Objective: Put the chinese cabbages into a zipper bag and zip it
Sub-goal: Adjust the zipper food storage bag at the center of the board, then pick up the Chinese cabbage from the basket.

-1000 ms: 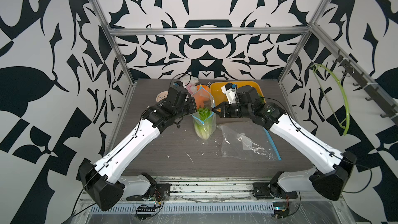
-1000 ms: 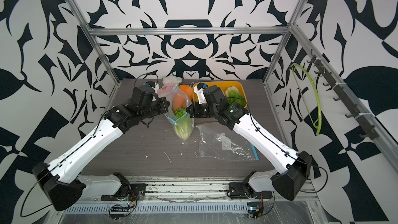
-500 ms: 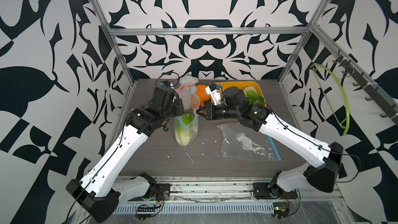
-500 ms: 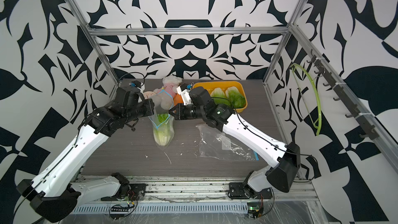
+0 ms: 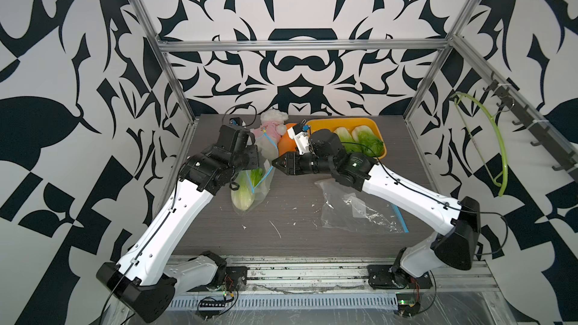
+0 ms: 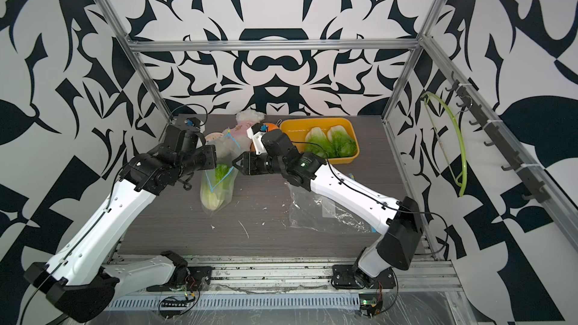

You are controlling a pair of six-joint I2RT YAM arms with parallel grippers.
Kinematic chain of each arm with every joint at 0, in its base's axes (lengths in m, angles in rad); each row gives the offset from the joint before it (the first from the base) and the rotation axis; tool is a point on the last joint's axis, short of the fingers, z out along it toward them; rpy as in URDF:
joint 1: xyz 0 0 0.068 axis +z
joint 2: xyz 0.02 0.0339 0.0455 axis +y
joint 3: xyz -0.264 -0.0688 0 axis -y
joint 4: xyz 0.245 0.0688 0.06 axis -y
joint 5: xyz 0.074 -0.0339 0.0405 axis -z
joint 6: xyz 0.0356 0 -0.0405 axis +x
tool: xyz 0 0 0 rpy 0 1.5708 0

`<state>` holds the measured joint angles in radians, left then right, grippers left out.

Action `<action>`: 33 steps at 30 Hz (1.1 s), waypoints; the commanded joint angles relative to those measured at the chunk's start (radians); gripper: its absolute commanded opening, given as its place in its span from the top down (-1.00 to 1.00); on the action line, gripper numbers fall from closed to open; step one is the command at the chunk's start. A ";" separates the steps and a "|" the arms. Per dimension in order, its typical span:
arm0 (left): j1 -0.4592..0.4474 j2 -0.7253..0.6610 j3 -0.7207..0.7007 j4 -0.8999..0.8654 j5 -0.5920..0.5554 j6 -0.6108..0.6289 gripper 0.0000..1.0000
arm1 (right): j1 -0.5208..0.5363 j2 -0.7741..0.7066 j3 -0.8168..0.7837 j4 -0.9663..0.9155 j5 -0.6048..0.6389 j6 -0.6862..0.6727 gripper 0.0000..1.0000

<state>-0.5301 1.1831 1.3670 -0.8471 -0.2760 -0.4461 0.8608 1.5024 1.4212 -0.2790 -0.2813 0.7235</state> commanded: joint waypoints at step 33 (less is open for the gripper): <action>-0.135 0.100 -0.154 0.223 0.106 -0.249 1.00 | -0.551 0.048 -0.215 0.067 0.209 0.039 -0.54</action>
<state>-0.6598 1.3106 1.2327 -0.6640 -0.1608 -0.6708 0.3294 1.5276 1.2152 -0.3267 -0.0734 0.7052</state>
